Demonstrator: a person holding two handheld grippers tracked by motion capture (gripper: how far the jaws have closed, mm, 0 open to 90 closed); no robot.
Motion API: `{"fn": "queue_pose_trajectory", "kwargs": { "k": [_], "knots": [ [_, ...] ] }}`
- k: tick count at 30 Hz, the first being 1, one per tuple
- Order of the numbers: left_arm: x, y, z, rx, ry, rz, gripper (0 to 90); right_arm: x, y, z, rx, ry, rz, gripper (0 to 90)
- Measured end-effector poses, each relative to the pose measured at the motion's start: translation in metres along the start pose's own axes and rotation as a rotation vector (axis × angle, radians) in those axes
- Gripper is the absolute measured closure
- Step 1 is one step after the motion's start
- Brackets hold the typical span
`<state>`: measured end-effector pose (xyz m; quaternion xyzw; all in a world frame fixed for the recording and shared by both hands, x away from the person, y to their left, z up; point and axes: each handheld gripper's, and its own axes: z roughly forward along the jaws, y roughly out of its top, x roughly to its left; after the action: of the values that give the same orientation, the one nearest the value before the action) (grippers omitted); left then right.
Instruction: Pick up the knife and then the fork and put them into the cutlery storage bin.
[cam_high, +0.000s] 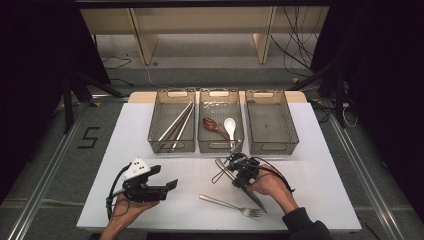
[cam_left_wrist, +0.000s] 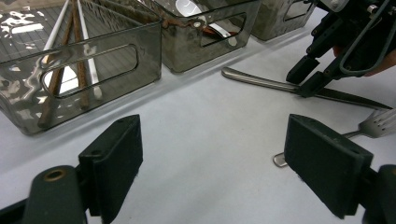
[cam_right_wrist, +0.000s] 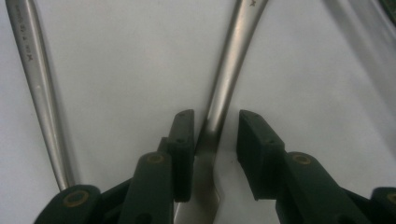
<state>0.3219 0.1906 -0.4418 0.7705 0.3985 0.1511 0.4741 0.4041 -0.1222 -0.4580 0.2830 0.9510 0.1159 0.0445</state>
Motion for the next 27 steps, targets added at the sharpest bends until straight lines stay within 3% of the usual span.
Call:
{"fn": "queue_pose_trajectory", "kwargs": {
  "k": [14,27],
  "knots": [
    [-0.0005,0.0001,-0.0002,0.002,0.000,0.002,19.0,-0.0003,0.0047,0.0006,0.027,0.012,-0.012,80.0],
    [-0.0007,0.0002,0.0002,0.002,0.000,0.003,19.1,0.0001,0.0054,0.0008,0.031,0.009,-0.032,79.6]
  ]
}}
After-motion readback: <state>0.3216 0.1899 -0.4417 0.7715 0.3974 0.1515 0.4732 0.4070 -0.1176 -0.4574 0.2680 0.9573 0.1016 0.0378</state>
